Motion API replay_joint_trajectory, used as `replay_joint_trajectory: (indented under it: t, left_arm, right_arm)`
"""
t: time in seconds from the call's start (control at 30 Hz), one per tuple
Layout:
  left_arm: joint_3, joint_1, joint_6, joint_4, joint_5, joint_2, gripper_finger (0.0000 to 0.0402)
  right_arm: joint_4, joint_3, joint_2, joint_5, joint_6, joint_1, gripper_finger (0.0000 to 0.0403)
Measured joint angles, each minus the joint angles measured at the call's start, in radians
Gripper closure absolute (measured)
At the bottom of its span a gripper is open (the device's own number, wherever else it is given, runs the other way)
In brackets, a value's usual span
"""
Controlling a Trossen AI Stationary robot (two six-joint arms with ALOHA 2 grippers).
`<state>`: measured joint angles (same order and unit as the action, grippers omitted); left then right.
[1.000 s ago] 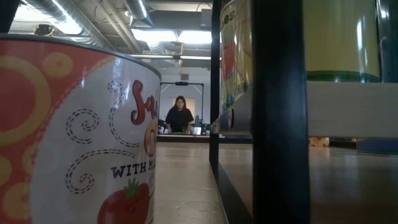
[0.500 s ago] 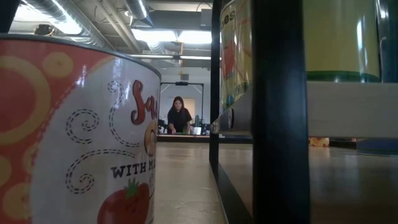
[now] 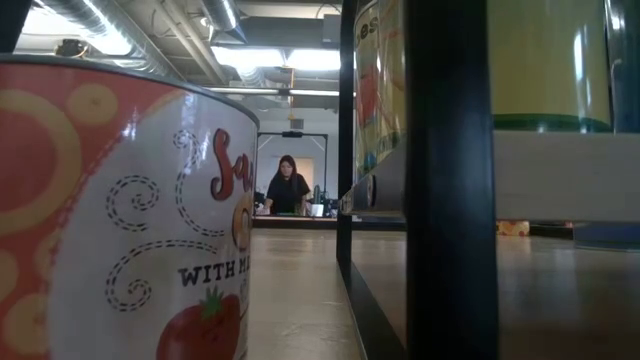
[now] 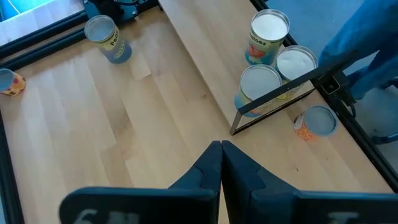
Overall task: Pick and place cans onto a shelf
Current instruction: Put the canned peas on the shelf
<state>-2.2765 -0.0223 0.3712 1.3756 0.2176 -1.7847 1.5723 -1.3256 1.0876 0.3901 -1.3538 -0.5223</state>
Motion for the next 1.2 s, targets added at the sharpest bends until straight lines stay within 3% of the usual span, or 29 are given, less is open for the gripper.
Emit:
replay_joint_trajectory:
  t: [0.2,0.4,0.63,0.8,1.2]
  left_arm:
    - [0.0,0.0,-0.045,-0.019,-0.041,0.0,0.0401]
    - [0.0,0.0,-0.074,-0.033,-0.064,0.0,0.0401]
    - [0.002,0.004,-0.075,-0.031,-0.174,-0.01,0.0401]
    - [0.002,0.026,-0.075,-0.031,-0.182,-0.01,0.0401]
    - [0.001,0.055,-0.081,-0.03,-0.184,-0.009,0.0401]
  right_arm:
    - [0.0,0.198,-0.114,-0.122,-0.059,0.069,0.04]
    - [-0.002,0.335,-0.144,-0.257,-0.04,0.115,0.0391]
    - [-0.031,0.371,-0.14,-0.268,0.056,0.149,0.0344]
    - [-0.099,0.371,-0.136,-0.246,0.138,0.179,0.0316]
    - [-0.132,0.371,-0.033,-0.233,0.181,0.336,0.0312]
